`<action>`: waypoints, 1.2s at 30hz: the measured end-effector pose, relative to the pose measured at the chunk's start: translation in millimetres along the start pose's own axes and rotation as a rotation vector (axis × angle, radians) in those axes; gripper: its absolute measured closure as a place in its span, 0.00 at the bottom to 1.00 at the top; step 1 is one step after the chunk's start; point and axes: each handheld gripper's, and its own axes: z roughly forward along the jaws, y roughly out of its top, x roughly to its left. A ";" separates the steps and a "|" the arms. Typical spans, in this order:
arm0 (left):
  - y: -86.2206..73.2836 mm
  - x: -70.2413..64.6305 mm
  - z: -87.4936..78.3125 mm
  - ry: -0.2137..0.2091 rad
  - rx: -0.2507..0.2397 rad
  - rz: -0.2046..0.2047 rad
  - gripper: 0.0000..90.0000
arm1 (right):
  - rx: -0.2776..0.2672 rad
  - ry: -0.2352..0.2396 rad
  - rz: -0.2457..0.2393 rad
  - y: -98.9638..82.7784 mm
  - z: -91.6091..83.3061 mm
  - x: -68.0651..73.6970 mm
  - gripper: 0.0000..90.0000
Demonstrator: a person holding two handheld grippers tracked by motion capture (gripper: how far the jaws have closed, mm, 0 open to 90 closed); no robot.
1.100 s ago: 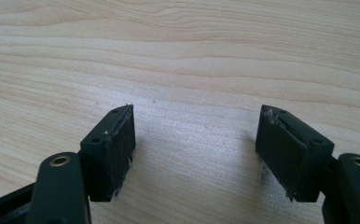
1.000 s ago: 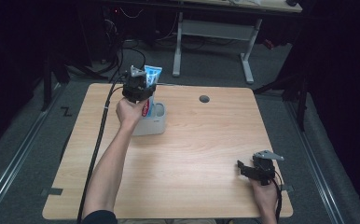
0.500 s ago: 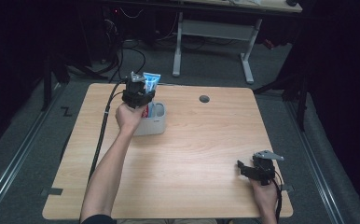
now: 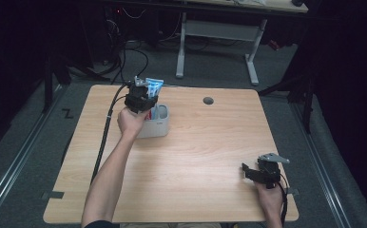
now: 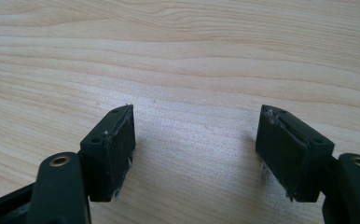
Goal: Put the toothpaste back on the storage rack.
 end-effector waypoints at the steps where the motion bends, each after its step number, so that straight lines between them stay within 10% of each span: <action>1: -0.3 0.5 -0.2 -0.001 0.006 0.002 0.80 | 0.000 0.000 0.000 0.0 0.0 0.0 0.32; 36: -23.5 -0.4 9.8 -0.001 0.050 -0.027 0.80 | 0.001 0.004 0.000 0.0 -0.1 0.5 0.32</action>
